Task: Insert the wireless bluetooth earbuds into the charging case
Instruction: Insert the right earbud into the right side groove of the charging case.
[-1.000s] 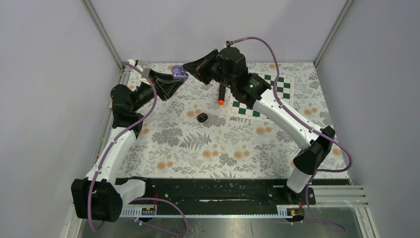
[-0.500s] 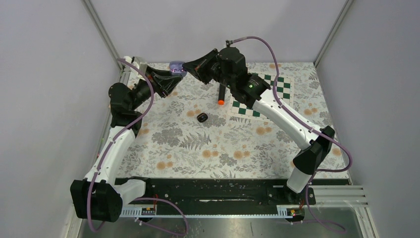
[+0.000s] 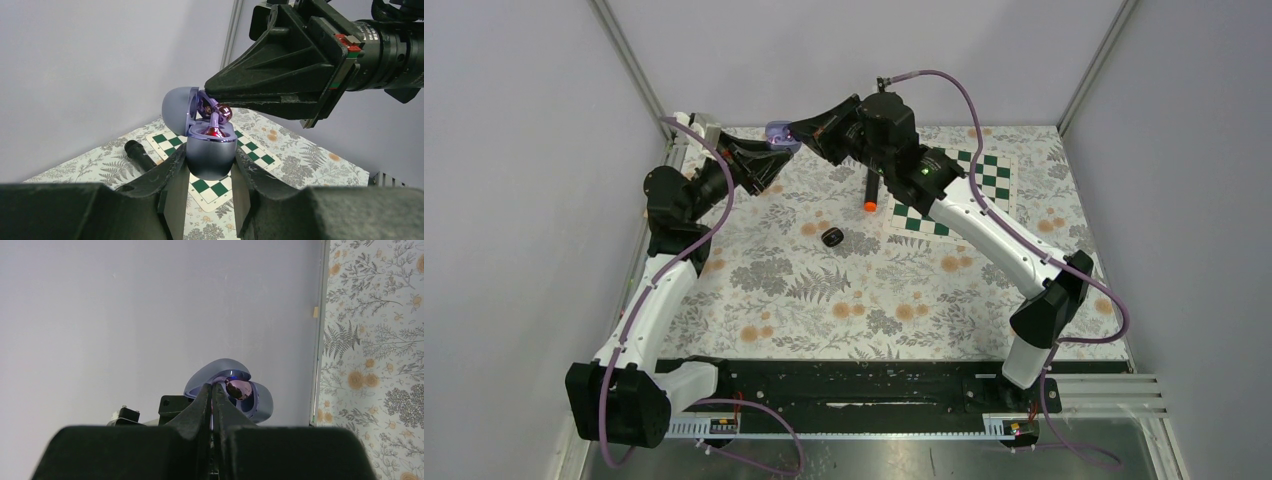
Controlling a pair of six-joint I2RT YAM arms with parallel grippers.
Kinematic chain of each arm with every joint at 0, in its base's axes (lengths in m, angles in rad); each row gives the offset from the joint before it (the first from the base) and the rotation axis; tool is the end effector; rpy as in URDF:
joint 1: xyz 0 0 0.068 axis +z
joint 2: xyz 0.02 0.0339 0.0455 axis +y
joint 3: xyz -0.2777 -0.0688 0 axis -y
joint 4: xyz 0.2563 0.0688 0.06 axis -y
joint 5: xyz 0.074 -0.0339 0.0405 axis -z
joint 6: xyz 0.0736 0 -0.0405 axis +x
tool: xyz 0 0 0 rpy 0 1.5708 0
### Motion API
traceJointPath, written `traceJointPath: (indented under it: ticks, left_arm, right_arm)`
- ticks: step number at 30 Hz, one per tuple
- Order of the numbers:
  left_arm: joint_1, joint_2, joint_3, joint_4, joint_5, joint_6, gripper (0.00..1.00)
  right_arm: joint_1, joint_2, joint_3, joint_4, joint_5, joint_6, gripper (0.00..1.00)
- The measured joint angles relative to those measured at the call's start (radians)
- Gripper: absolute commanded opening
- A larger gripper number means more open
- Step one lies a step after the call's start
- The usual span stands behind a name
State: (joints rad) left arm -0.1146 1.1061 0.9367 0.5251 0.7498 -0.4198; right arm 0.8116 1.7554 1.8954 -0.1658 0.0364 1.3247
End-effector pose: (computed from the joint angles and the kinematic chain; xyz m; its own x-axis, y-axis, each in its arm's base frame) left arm 0.2706 -0.0816 0.4222 0.0231 -0.3029 -0.9527 0.7970 0.5810 -0.1653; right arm 0.3213 0.3347 0.4779 -0.6831 0.6882 -0.2444 -0.1533 0.1922 0.9693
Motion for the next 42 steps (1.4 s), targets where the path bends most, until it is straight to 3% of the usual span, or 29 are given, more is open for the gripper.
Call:
traceJointPath:
  ticks: [42]
  left_arm:
    - [-0.005,0.013,0.012,-0.016,-0.039,-0.011,0.00]
  right_arm:
    - [0.040,0.037,0.034,0.014,0.149,-0.070,0.00]
